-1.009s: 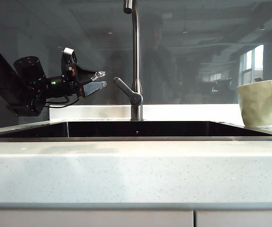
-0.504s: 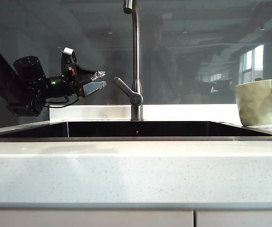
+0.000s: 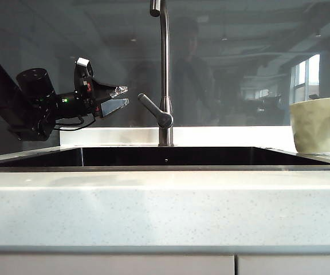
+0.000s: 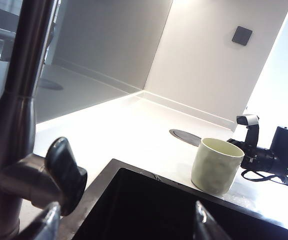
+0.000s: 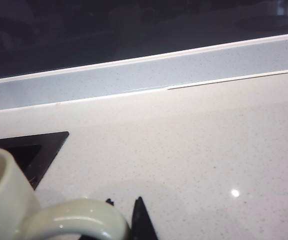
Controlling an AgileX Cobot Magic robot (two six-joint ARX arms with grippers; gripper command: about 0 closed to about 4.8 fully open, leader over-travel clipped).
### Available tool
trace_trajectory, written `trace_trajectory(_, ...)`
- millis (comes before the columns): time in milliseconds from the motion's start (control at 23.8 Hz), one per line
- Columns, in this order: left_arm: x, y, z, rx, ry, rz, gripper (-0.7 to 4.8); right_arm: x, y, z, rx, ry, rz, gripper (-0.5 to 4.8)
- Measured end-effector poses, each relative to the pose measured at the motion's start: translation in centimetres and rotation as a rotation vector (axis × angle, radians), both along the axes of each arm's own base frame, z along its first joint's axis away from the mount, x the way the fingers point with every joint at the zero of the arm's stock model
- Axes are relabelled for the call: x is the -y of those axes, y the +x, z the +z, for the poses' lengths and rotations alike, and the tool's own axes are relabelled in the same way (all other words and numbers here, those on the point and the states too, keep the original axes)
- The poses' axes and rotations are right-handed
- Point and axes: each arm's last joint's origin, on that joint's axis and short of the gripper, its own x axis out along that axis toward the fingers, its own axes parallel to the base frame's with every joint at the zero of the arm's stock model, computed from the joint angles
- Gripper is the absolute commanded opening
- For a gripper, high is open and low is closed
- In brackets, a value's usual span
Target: Pick up the mug next to the sink, go to the faucet to get some water, pour the water into the sink, and finally put the mug back to its place.
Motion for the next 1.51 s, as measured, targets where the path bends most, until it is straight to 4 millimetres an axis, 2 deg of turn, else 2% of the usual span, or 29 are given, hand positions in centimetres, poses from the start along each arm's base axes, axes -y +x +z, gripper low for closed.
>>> trace_trajectory(210, 0.0, 0.0, 0.0, 0.000, 0.000, 0.000, 3.40, 0.0, 0.0, 0.0, -0.005, 0.005, 0.001, 0.51)
trace_trajectory(756, 0.0, 0.0, 0.0, 0.000, 0.000, 0.000, 3.40, 0.1, 0.0, -0.5, -0.055, 0.016, -0.004, 0.57)
trace_trajectory(883, 0.0, 0.0, 0.0, 0.000, 0.000, 0.000, 3.40, 0.1, 0.0, -0.5, -0.056, 0.016, -0.004, 1.39)
trace_trajectory(925, 0.0, 0.0, 0.0, 0.000, 0.000, 0.000, 3.40, 0.1, 0.0, -0.5, -0.062, 0.017, -0.003, 1.49)
trace_trajectory(1219, 0.0, 0.0, 0.0, 0.000, 0.000, 0.001, 3.40, 0.1, -0.1, -1.1, -0.112, 0.034, 0.005, 1.49)
trace_trajectory(1513, 0.0, 0.0, 0.0, 0.000, 0.000, 0.001, 3.40, 0.6, -0.4, -0.6, -0.107, 0.040, -0.008, 1.49)
